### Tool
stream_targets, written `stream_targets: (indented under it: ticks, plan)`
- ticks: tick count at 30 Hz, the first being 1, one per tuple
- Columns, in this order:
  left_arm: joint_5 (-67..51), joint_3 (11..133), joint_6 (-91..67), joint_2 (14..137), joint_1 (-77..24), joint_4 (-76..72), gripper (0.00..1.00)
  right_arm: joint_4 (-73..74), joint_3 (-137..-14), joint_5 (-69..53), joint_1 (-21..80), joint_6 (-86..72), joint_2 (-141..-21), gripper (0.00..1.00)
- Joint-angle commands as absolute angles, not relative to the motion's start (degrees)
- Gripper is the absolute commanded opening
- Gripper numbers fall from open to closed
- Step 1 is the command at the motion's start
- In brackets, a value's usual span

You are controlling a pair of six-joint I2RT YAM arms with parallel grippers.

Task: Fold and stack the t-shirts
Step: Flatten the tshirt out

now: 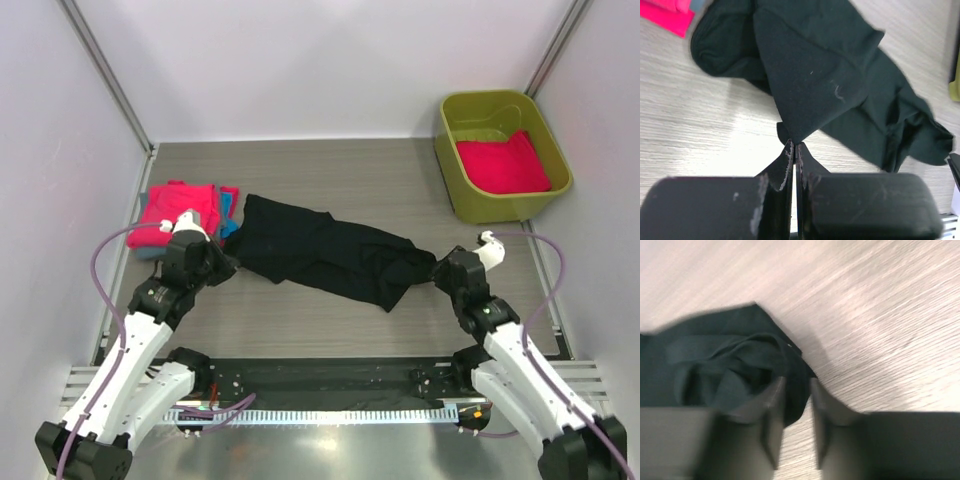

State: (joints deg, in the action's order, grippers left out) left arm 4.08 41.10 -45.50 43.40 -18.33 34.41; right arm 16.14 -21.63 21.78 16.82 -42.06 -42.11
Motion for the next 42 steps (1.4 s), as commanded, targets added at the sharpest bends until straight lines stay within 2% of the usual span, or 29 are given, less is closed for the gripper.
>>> stream_targets:
  ticks: [1, 2, 3, 4, 8, 9, 10, 11, 13, 14, 15, 18, 21, 25, 29, 33, 42]
  plan:
    - [6.33, 44.82, -43.68, 42.19, -17.93, 35.85, 0.0, 17.4, -22.41, 25.31, 16.7, -43.07, -33.34, 0.43]
    - [6.68, 45.35, -43.42, 41.84, -17.93, 36.12, 0.0, 17.4, -22.85, 24.88, 16.7, -42.37, -32.35, 0.61]
    - [6.85, 45.79, -42.72, 41.84, -17.93, 36.38, 0.0, 17.49, -23.55, 23.83, 16.7, -40.88, -31.82, 0.69]
    - [7.03, 46.92, -42.28, 41.57, -17.93, 36.91, 0.0, 17.49, -25.29, 22.77, 16.7, -40.09, -31.73, 0.83]
    - [7.03, 50.09, -40.87, 41.83, -17.93, 38.84, 0.0, 17.93, -31.45, 18.9, 16.7, -37.53, -38.03, 0.94]
    - [6.94, 50.62, -40.61, 42.1, -17.93, 39.02, 0.0, 18.19, -32.6, 18.9, 16.7, -37.44, -39.45, 0.78]
    - [7.03, 51.23, -40.78, 42.36, -17.93, 39.37, 0.0, 18.63, -34.09, 19.42, 16.61, -37.53, -41.99, 0.49]
    - [7.03, 51.24, -41.04, 42.36, -17.93, 39.46, 0.0, 18.55, -34.54, 21.08, 16.61, -37.88, -42.01, 0.45]
    - [6.25, 50.8, -41.66, 42.19, -17.84, 38.77, 0.0, 16.89, -36.03, 17.69, 16.7, -33.25, -44.99, 0.5]
    - [5.54, 50.45, -41.92, 42.19, -17.93, 38.24, 0.0, 14.61, -36.3, 8.18, 16.7, -29.57, -45.96, 0.56]
    - [4.67, 49.58, -41.92, 42.1, -17.93, 37.71, 0.0, 13.46, -36.91, 4.87, 16.7, -28.66, -49.45, 0.59]
    - [2.29, 48.35, -42.01, 42.54, -17.93, 36.21, 0.0, 14.23, -42.35, -4.56, 17.14, -24.97, -56.66, 0.62]
    - [1.15, 47.99, -41.05, 42.8, -17.93, 35.86, 0.0, 18.8, -49.55, -2.47, 22.47, -20.76, -66.32, 0.64]
    - [0.7, 48.6, -39.2, 42.63, -17.84, 36.99, 0.0, 22.05, -54.3, 5.87, 28.29, -18.99, -72.76, 0.66]
    - [0.18, 48.87, -37.71, 42.1, -17.93, 37.53, 0.0, 24.78, -61.6, 9.58, 33.56, -17.24, -81.62, 0.63]
    - [-1.83, 49.39, -34.9, 43.24, -17.93, 38.75, 0.0, 27.16, -66.09, 12.04, 36.73, -9.95, -86.91, 0.62]
    - [-3.51, 48.52, -32.7, 44.12, -17.93, 39.64, 0.0, 31.46, -74.44, 14.42, 37.09, 3.24, -96.94, 0.62]
